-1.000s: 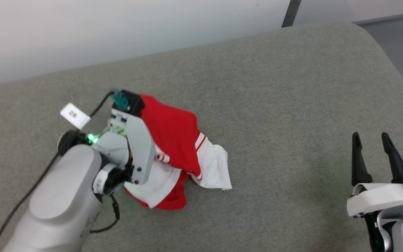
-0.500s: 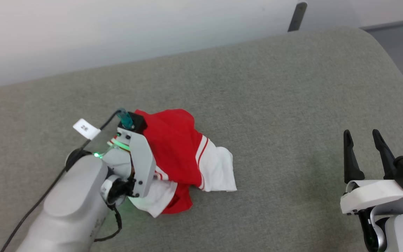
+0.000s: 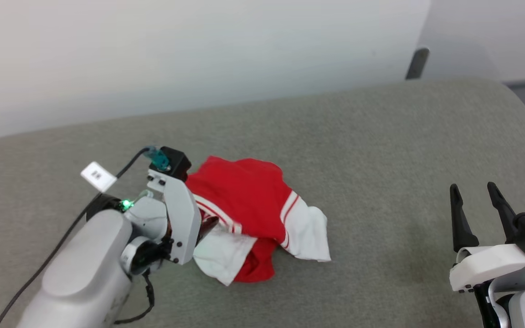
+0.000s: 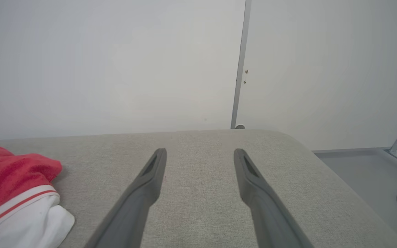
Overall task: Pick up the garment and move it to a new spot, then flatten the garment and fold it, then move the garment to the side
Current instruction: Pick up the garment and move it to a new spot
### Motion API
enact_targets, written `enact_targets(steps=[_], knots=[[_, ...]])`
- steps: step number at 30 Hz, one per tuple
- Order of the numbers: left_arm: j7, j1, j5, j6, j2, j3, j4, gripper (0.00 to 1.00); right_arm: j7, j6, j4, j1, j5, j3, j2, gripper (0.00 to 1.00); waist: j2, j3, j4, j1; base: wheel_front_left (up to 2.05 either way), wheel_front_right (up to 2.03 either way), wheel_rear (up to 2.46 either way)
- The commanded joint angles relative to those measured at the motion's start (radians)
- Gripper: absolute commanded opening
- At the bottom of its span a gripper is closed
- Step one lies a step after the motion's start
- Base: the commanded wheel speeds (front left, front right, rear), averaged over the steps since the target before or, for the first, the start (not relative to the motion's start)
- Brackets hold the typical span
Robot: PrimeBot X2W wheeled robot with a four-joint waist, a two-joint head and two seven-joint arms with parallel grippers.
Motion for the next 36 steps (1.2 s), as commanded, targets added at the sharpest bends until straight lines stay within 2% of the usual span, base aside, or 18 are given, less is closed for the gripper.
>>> enact_targets(steps=[1, 7, 13, 22, 28, 36], knots=[[-0.02, 0.029, -0.006, 0.004, 0.01, 0.011, -0.031, 1.0, 0.005, 0.0, -0.007, 0.014, 0.006, 0.007, -0.008, 1.0, 0.0, -0.054, 0.05, 0.0, 0.0, 0.0, 0.0], [-0.126, 0.111, -0.01, 0.028, 0.064, 0.063, -0.156, 1.0, 0.018, 0.0, -0.023, 0.028, 0.009, 0.009, -0.007, 1.0, 0.0, -0.093, 0.096, 0.0, 0.0, 0.0, 0.0], [-0.307, 0.221, -0.002, 0.068, 0.111, 0.142, -0.25, 1.0, 0.02, 0.0, -0.029, 0.045, 0.008, 0.008, -0.011, 1.0, 0.0, -0.121, 0.132, 0.0, 0.0, 0.0, 0.0], [-0.587, 0.412, 0.02, 0.119, 0.152, 0.251, -0.338, 1.0, 0.004, 0.0, -0.032, 0.076, 0.0, -0.01, -0.015, 1.0, 0.0, -0.157, 0.176, 0.0, 0.0, 0.0, 0.0], [-0.705, 0.507, 0.012, 0.135, 0.166, 0.305, -0.363, 1.0, -0.003, 0.0, -0.034, 0.106, 0.001, -0.031, -0.011, 1.0, 0.0, -0.17, 0.206, 0.0, 0.0, 0.0, 0.0], [-0.808, 0.606, -0.01, 0.141, 0.177, 0.362, -0.372, 1.0, -0.009, 0.0, -0.046, 0.128, -0.01, -0.05, 0.003, 1.0, 0.0, -0.181, 0.23, 0.0, 0.0, 0.0, 0.0]])
